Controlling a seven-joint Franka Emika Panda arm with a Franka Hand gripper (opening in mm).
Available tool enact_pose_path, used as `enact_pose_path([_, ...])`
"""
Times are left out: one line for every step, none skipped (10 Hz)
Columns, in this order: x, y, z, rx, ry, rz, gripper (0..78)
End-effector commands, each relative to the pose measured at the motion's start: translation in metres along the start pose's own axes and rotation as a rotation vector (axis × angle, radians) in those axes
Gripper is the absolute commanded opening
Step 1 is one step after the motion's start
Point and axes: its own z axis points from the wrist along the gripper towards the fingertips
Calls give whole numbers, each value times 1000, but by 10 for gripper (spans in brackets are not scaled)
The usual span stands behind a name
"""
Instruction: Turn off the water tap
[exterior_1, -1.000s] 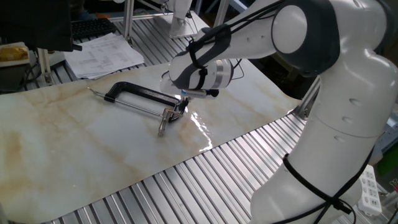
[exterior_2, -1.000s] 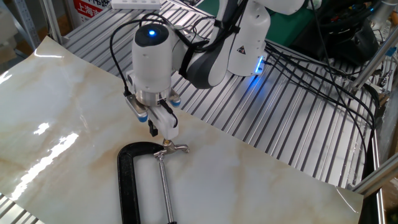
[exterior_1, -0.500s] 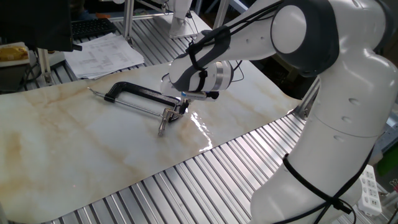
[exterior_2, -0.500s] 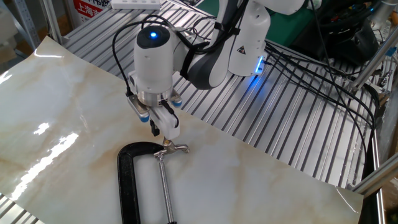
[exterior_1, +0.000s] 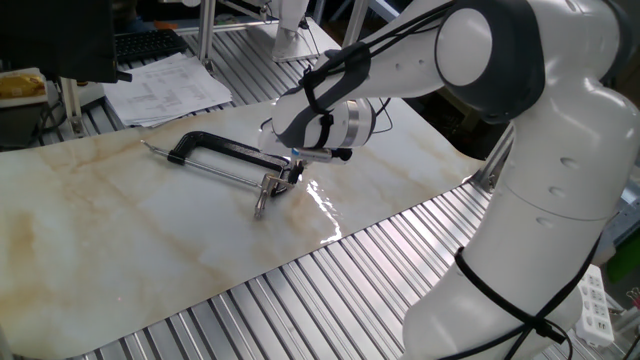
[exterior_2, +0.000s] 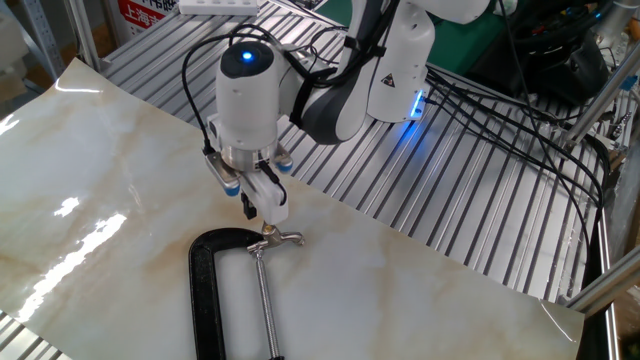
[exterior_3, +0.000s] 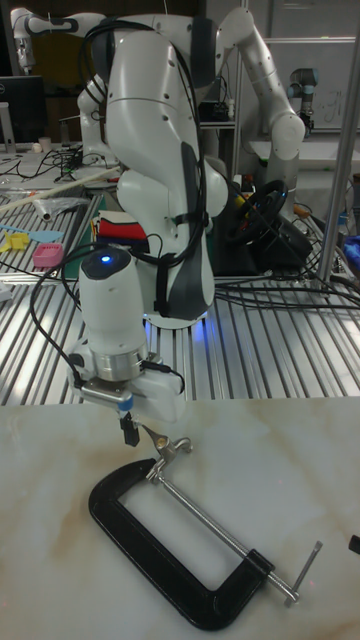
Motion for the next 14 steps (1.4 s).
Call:
enact_pose_path([-1,0,0,19,-2,-13,0])
enact_pose_path([-1,0,0,34,-6,-15,0])
enact_pose_path([-1,0,0,63,-20,-12,0])
enact_pose_path([-1,0,0,61,-16,-7,0])
enact_pose_path([-1,0,0,62,-4,-16,0])
enact_pose_path([-1,0,0,56,4,-32,0])
enact_pose_path([-1,0,0,53,7,-54,0])
enact_pose_path([-1,0,0,52,11,-89,0])
enact_pose_path([-1,0,0,45,15,-117,0])
enact_pose_path([-1,-3,1,39,23,-116,0])
enact_pose_path([1,-4,1,42,23,-112,0])
enact_pose_path([1,-4,1,45,24,-113,0])
enact_pose_path([3,-4,2,45,24,-118,0])
enact_pose_path([3,-4,2,45,24,-118,0])
